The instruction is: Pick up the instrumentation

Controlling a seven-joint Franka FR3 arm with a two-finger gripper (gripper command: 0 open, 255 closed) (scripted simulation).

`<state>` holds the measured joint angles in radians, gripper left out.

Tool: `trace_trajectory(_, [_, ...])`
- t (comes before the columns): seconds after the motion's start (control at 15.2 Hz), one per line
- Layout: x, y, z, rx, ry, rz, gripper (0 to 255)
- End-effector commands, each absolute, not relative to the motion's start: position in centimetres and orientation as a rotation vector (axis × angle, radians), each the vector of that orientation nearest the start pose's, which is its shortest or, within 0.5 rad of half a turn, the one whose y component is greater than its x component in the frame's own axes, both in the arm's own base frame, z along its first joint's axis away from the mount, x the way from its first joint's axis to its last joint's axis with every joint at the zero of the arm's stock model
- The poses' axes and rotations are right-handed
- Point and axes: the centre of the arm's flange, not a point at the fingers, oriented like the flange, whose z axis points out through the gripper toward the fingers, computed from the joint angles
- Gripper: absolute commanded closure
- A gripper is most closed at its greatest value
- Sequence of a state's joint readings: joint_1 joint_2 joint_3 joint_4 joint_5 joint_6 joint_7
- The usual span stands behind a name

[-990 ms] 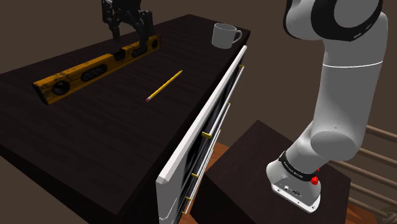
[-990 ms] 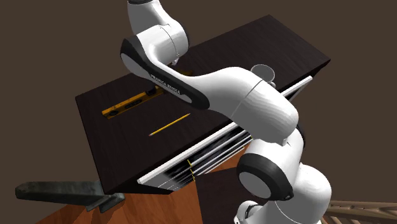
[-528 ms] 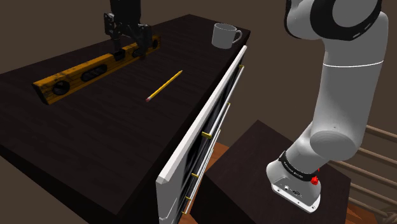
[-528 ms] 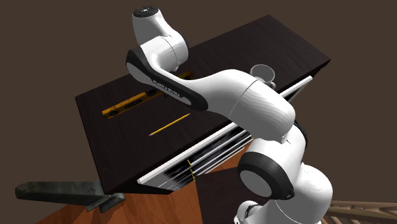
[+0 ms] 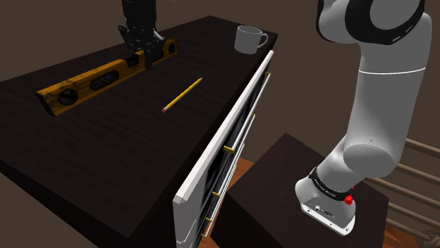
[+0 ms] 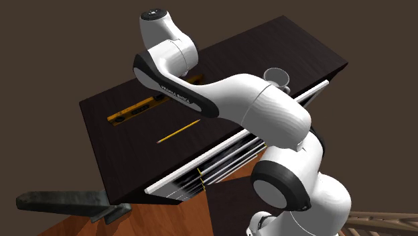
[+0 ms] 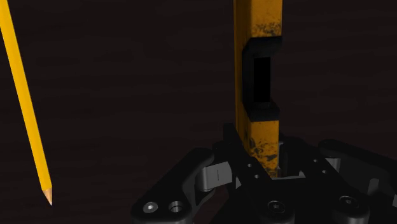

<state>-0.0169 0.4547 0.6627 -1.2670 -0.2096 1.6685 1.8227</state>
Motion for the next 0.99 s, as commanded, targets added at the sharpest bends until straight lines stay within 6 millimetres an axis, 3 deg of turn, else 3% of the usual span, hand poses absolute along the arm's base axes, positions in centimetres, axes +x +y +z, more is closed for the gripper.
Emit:
trace_trajectory(0.0, [60.0,31.0,54.0,-2.534,1.762,0.076,255])
trace_trajectory(0.13, [60.1,31.0,54.0,-2.534,1.762,0.076,255])
trace_trajectory(0.92, [60.1,31.0,60.4,-2.534,1.762,0.076,255])
